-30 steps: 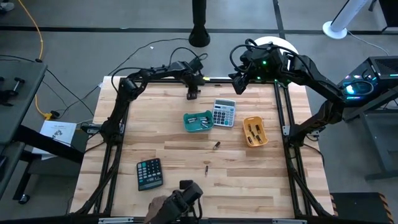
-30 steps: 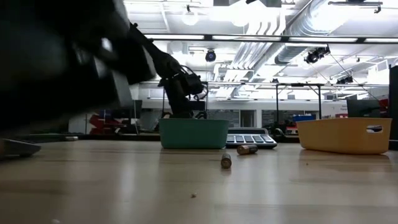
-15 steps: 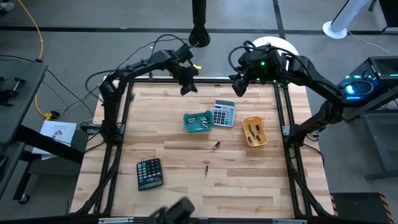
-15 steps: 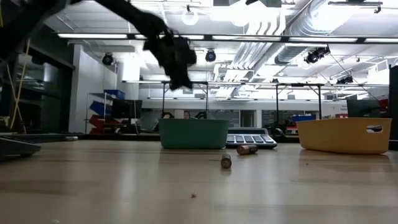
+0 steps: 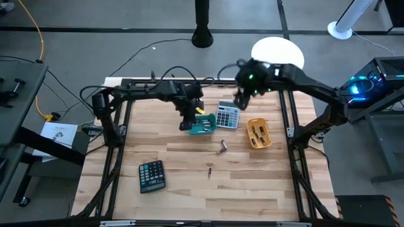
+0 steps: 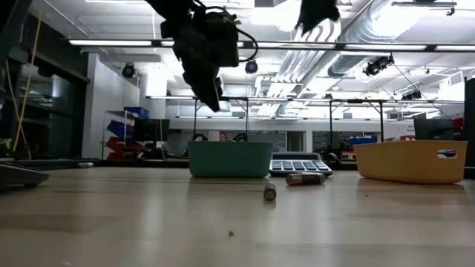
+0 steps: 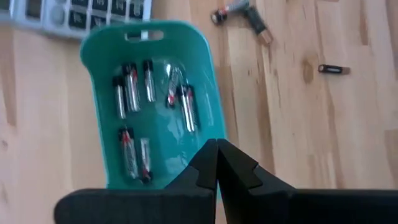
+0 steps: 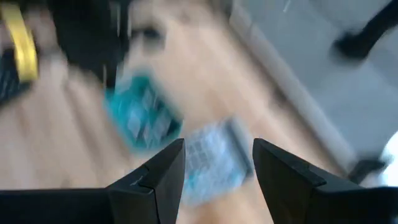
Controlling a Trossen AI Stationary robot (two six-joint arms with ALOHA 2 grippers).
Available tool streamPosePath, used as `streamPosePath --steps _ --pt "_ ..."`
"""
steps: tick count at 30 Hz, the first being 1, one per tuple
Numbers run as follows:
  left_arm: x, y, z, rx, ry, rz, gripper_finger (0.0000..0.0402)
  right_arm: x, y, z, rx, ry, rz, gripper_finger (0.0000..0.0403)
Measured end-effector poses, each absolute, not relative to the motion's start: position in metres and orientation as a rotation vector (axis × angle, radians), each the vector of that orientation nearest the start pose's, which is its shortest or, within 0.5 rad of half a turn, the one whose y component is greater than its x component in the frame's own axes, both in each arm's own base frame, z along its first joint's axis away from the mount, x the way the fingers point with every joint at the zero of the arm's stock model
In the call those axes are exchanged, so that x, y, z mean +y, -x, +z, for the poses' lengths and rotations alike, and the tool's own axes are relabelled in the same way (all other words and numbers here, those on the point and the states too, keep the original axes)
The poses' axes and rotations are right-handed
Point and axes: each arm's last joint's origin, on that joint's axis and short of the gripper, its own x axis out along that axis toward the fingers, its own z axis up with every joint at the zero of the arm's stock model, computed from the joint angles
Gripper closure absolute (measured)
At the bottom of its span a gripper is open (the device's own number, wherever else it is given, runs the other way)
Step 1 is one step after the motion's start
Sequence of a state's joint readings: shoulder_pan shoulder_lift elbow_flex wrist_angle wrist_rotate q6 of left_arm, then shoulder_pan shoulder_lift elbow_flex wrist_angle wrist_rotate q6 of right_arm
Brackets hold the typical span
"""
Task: Sort batteries
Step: Put the silver battery into the blue bin
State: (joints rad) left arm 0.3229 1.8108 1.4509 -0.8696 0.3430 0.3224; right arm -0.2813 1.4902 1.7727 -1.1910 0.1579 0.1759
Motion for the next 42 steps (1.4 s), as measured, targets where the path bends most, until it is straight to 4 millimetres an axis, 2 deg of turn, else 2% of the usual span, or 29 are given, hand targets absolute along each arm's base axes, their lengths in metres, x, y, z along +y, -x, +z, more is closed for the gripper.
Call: streamPosePath --steps 2,6,8,10,14,18,24,29,35,37,41,42 --pt "0.107 -0.346 0.241 1.152 0.166 -0.2 0.04 -0.077 -0.264 0.391 1.01 -0.288 -0.434 0.022" --pt "0.117 -0.333 0.253 1.139 0.212 -0.176 0.04 -0.053 -0.271 0.323 1.192 -0.336 -0.279 0.022" --pt "0.123 -0.326 0.264 1.105 0.211 -0.153 0.0401 -0.038 -0.277 0.29 1.194 -0.361 -0.198 0.022" --pt "0.131 -0.316 0.278 1.054 0.207 -0.119 0.0401 -0.027 -0.282 0.261 1.178 -0.435 -0.203 0.022" --pt "0.144 -0.287 0.304 0.911 0.203 -0.037 0.0401 -0.013 -0.295 0.222 1.114 -0.568 -0.296 0.022" --pt "0.15 -0.25 0.31 0.748 0.251 0.059 0.0401 0.001 -0.309 0.201 1.158 -0.556 -0.403 0.022" --pt "0.142 -0.208 0.301 0.649 0.317 0.176 0.0401 0.012 -0.335 0.178 1.297 -0.533 -0.591 0.022" --pt "0.133 -0.196 0.296 0.642 0.314 0.179 0.0401 0.013 -0.346 0.152 1.434 -0.5 -0.732 0.022" --pt "0.132 -0.195 0.296 0.64 0.299 0.175 0.0401 0.011 -0.352 0.131 1.475 -0.586 -0.703 0.0225" --pt "0.131 -0.193 0.298 0.633 0.294 0.175 0.0401 0.01 -0.353 0.129 1.479 -0.626 -0.67 0.0248" --pt "0.123 -0.184 0.318 0.559 0.258 0.163 0.0401 0.009 -0.357 0.138 1.457 -0.633 -0.651 0.0363" --pt "0.121 -0.18 0.327 0.524 0.229 0.162 0.0401 0.009 -0.357 0.143 1.454 -0.623 -0.641 0.0377"
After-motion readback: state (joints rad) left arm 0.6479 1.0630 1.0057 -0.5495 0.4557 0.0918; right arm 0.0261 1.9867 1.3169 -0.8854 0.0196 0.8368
